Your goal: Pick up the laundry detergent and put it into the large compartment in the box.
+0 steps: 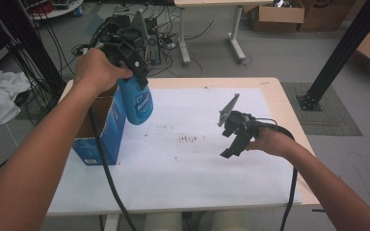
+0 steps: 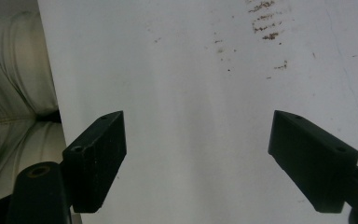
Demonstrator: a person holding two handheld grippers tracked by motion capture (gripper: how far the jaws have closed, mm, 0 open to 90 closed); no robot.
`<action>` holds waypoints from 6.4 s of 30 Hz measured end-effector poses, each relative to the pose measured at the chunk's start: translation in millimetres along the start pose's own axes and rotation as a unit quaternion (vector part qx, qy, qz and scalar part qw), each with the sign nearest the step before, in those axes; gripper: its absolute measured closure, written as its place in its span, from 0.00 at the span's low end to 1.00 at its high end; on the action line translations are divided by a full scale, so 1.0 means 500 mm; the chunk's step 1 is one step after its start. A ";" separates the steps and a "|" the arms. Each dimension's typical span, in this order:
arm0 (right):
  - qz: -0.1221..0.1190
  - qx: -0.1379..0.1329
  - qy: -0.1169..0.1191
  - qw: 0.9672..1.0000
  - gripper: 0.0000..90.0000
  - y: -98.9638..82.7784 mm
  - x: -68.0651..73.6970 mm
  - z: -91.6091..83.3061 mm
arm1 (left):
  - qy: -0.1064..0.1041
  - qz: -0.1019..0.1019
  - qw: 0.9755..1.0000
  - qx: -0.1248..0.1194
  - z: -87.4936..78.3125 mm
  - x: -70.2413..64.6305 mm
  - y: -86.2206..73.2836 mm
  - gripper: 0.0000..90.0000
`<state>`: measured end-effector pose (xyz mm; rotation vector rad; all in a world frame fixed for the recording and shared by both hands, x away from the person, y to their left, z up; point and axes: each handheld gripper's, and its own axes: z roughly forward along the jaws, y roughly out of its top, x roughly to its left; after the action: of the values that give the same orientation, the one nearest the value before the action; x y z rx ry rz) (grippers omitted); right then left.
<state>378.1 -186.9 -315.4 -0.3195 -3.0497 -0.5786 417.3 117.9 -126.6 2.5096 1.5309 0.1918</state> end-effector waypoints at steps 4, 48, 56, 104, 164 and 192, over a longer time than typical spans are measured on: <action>-0.002 0.001 -0.001 1.000 0.21 0.000 0.002 -0.003 | -0.008 -0.027 1.000 -0.004 -0.023 0.011 -0.005 0.42; -0.009 -0.010 -0.008 1.000 0.21 -0.002 0.008 -0.010 | 0.066 -0.216 0.974 -0.021 -0.122 0.141 -0.104 0.42; -0.008 -0.007 -0.008 1.000 0.21 -0.004 0.008 -0.011 | 0.070 -0.219 0.973 -0.019 -0.103 0.160 -0.123 0.42; 0.019 -0.003 -0.008 1.000 0.21 -0.041 -0.007 -0.010 | 0.057 -0.183 0.981 0.017 0.235 0.213 -0.188 0.42; 0.018 -0.002 -0.008 1.000 0.21 -0.041 -0.003 -0.008 | 0.051 -0.202 0.978 -0.009 0.233 0.223 -0.208 0.32; 0.018 -0.007 -0.016 1.000 0.21 -0.046 0.002 -0.024 | 0.063 -0.167 0.983 -0.043 0.113 0.193 -0.174 0.28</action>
<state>372.4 -212.3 -312.4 -0.3881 -3.0644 -0.6004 398.3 237.0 -201.2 2.1700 1.9191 0.3602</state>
